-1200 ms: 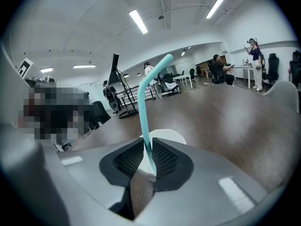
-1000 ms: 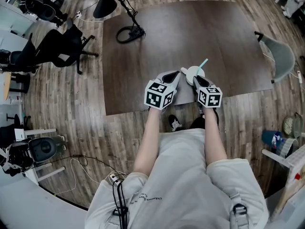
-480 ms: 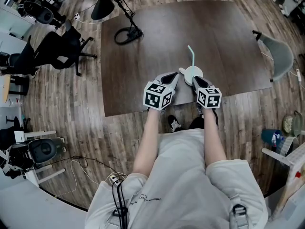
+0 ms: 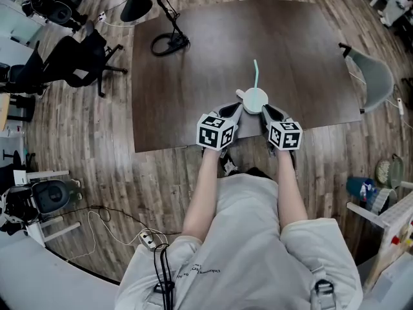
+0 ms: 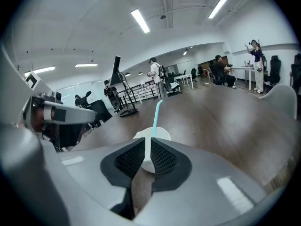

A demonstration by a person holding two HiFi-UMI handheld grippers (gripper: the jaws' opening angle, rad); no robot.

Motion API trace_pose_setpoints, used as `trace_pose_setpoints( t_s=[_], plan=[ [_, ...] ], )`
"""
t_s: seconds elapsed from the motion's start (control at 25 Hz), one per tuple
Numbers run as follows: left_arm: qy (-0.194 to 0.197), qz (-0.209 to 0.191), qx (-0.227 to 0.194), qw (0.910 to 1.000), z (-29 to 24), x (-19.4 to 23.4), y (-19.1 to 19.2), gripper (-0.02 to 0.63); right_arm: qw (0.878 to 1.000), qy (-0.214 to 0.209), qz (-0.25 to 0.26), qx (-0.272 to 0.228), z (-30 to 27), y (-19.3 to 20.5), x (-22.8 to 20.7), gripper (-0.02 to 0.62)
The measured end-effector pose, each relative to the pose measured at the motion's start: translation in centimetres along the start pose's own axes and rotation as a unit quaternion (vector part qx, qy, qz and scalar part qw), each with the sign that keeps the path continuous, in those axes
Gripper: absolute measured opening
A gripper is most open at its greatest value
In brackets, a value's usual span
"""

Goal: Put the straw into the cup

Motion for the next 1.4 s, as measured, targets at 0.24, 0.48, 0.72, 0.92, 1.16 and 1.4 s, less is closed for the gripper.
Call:
trace_pose_setpoints(
  t_s=[0.24,0.48,0.72,0.92,1.16,1.4],
  plan=[
    [-0.011,0.009,-0.011,0.9998,-0.5,-2.0,-0.4,0.000,1.000,-0.016,0.022,0.008,2.5,-0.3,-0.3,0.032],
    [-0.018,-0.001,-0.024,0.9996,-0.3,-4.7,-0.8,0.000,0.999,-0.038,0.036,-0.004,5.0,-0.4,0.3,0.026],
    [-0.038,0.018,-0.019,0.9989,0.5,-4.4,1.6,0.000,0.997,-0.048,0.060,-0.021,6.1,1.3,1.4,0.026],
    [-0.057,0.019,-0.017,0.9980,0.7,-4.4,2.0,0.000,0.997,-0.053,0.054,-0.032,7.3,1.9,1.1,0.026],
    [-0.072,0.023,-0.023,0.9969,0.6,-4.7,1.9,0.000,0.997,-0.056,0.039,-0.047,8.6,1.4,0.3,0.026],
    [-0.072,0.015,-0.021,0.9971,0.7,-5.2,1.7,0.000,0.996,-0.066,0.033,-0.044,8.7,1.5,0.7,0.026]
  ],
)
Point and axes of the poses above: the fingertips, and each gripper's own axes: z backward along the fingers, x to its left, y out of its underside, the point moved 2 cm from there along z, backward along the fingers, and after that the axes turned 1 degree about x, right-handed, at the moved point
